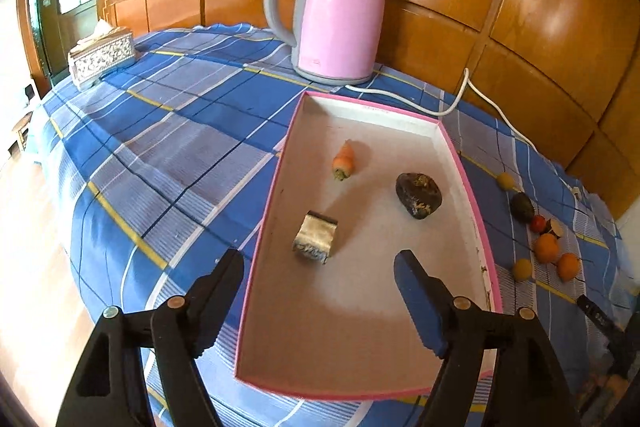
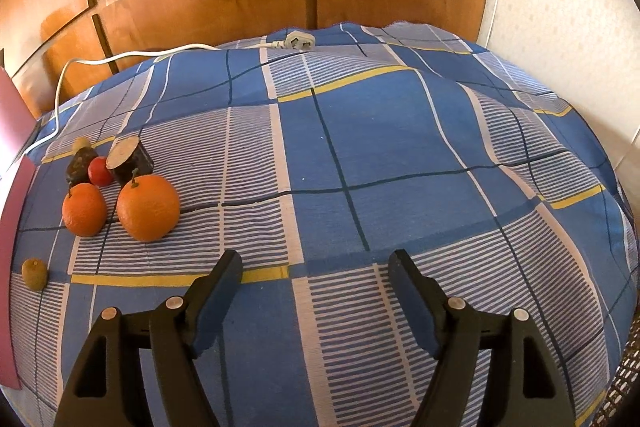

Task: Organize fruits
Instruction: 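Carry the carrot into the tray and open the left gripper, then reach the right gripper to a small yellow round fruit and grasp it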

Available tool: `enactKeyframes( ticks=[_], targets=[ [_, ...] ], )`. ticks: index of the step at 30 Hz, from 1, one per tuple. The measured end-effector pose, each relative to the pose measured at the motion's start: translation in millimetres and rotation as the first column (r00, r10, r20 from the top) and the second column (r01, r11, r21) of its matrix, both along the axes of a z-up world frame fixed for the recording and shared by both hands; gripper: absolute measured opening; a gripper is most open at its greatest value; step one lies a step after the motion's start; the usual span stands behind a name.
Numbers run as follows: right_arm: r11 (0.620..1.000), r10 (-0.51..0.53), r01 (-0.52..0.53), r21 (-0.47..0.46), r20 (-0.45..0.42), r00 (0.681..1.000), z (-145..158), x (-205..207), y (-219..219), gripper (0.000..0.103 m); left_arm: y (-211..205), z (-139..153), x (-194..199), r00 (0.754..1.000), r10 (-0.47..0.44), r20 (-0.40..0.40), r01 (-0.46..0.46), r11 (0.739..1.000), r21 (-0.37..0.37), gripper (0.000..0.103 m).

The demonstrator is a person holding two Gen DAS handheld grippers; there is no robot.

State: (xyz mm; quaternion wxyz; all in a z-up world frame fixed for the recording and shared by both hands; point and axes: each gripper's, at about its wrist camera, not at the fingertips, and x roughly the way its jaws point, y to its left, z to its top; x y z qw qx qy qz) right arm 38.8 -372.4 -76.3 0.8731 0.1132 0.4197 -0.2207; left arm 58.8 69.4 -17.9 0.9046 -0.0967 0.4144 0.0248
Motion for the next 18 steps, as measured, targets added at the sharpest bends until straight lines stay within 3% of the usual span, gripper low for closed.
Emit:
enactKeyframes(
  ticks=[12, 18],
  targets=[
    [0.998, -0.015, 0.017, 0.067, -0.035, 0.999, 5.7, 3.0, -4.7, 0.070, 9.8, -5.6, -9.7, 1.000, 0.014, 0.006, -0.014, 1.000, -0.023, 0.082],
    [0.989, 0.052, -0.050, 0.140, -0.014, 0.999, 15.4, 8.8, 3.3, 0.066, 4.0, -13.0, -12.3, 1.000, 0.003, -0.001, -0.003, 1.000, -0.031, 0.086]
  ],
)
